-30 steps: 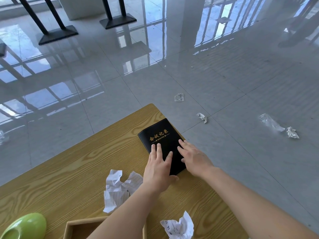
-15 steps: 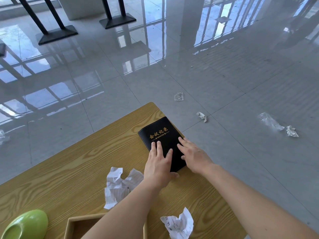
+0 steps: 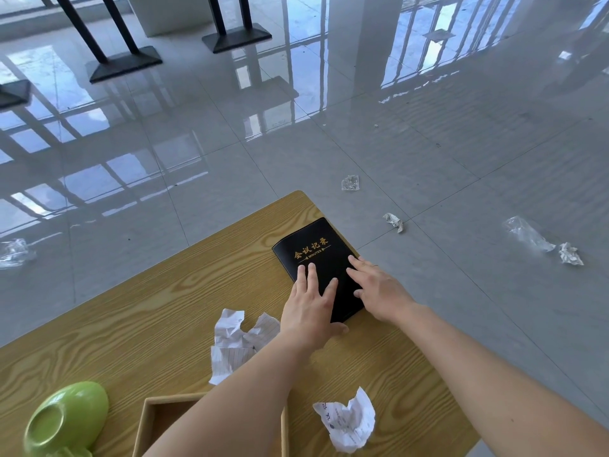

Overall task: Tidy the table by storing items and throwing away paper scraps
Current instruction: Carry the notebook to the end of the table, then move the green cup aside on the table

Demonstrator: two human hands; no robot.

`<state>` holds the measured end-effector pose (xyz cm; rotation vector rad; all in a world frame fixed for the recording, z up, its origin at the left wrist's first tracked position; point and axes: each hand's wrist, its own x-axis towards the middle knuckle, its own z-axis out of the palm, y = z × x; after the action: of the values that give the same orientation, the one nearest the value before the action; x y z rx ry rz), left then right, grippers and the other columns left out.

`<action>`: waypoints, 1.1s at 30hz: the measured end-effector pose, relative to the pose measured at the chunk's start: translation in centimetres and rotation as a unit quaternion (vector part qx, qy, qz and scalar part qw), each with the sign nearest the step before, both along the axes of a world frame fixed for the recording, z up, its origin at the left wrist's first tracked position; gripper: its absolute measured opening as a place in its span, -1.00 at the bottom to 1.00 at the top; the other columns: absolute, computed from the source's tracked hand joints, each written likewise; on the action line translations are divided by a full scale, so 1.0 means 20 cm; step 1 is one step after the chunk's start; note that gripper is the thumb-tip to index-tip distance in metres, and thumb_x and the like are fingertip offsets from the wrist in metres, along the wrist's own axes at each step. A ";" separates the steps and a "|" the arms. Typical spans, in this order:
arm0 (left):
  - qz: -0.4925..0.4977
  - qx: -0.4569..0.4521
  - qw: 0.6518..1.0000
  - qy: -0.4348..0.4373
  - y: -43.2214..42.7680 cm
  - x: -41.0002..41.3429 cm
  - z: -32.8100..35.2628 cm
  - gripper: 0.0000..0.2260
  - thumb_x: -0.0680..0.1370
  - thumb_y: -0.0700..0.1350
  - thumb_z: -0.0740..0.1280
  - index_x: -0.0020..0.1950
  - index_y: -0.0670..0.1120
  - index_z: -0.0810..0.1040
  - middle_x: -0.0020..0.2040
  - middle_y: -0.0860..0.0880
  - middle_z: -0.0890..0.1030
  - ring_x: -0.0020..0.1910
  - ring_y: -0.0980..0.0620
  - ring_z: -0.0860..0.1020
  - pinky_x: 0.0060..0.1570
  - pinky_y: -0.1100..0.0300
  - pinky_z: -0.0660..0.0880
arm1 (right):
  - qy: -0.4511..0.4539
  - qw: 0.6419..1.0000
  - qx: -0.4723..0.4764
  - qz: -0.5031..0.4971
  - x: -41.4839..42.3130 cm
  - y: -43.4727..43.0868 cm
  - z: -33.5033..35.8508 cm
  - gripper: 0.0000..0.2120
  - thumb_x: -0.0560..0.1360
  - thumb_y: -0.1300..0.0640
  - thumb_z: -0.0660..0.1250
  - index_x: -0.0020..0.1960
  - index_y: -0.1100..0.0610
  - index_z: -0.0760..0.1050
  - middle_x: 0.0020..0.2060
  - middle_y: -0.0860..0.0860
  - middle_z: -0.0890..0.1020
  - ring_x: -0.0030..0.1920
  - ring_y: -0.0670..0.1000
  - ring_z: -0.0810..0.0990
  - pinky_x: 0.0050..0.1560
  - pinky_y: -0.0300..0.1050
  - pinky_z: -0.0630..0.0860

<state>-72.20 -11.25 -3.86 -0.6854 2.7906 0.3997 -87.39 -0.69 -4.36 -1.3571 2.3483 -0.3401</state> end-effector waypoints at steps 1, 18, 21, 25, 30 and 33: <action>-0.001 0.002 1.000 0.000 -0.01 0.00 0.00 -0.13 0.45 0.35 0.33 0.59 0.06 -0.02 0.59 -0.24 -0.22 0.55 -0.24 -0.29 0.53 -0.11 -0.06 | 0.002 1.000 0.005 -0.001 0.00 0.00 0.00 -0.48 0.59 0.22 0.26 0.52 0.13 0.22 0.58 -0.02 0.10 0.57 -0.02 0.02 0.49 -0.01 0.20; 0.084 -0.052 0.994 0.043 -0.06 0.32 0.21 -0.38 0.56 0.18 0.25 0.55 0.04 0.13 0.59 -0.21 0.03 0.57 -0.29 -0.12 0.50 -0.27 0.03 | 0.046 0.997 -0.065 0.008 0.26 -0.02 0.24 -0.48 0.53 0.05 0.35 0.46 0.06 0.34 0.45 0.01 0.36 0.47 0.03 0.24 0.38 0.01 0.36; 0.106 -0.055 0.992 0.047 -0.06 0.45 0.25 -0.39 0.56 0.12 0.22 0.56 0.04 0.10 0.60 -0.20 0.00 0.57 -0.28 -0.15 0.51 -0.27 0.00 | 0.041 0.996 -0.072 0.032 0.39 -0.04 0.29 -0.47 0.53 0.04 0.34 0.46 0.07 0.33 0.43 0.01 0.38 0.45 0.03 0.26 0.38 -0.02 0.36; 0.131 -0.064 0.988 0.041 -0.07 0.62 0.29 -0.39 0.58 0.13 0.18 0.58 0.05 0.05 0.61 -0.17 -0.04 0.57 -0.26 -0.18 0.52 -0.25 -0.03 | 0.039 0.994 -0.079 0.060 0.53 -0.06 0.34 -0.47 0.53 0.04 0.36 0.46 0.07 0.33 0.41 0.02 0.41 0.40 0.06 0.32 0.36 -0.02 0.39; 0.163 -0.081 0.982 0.051 -0.08 0.84 0.34 -0.37 0.57 0.22 0.17 0.57 0.08 0.06 0.61 -0.16 -0.02 0.58 -0.23 -0.17 0.51 -0.25 -0.05 | 0.040 0.991 -0.076 0.098 0.70 -0.10 0.39 -0.46 0.54 0.03 0.35 0.47 0.07 0.30 0.40 0.01 0.40 0.38 0.05 0.33 0.37 -0.06 0.37; 0.192 -0.081 0.976 0.059 -0.06 0.98 0.37 -0.35 0.55 0.28 0.15 0.58 0.09 0.07 0.61 -0.16 -0.01 0.58 -0.24 -0.15 0.50 -0.24 -0.05 | 0.039 0.990 -0.065 0.120 0.79 -0.13 0.43 -0.46 0.54 0.02 0.33 0.47 0.07 0.29 0.40 0.02 0.40 0.38 0.07 0.32 0.38 -0.07 0.34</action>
<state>-52.69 -12.53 3.52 -1.2887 2.8153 0.2897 -71.53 -3.32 4.18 -1.7248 2.2231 -0.3800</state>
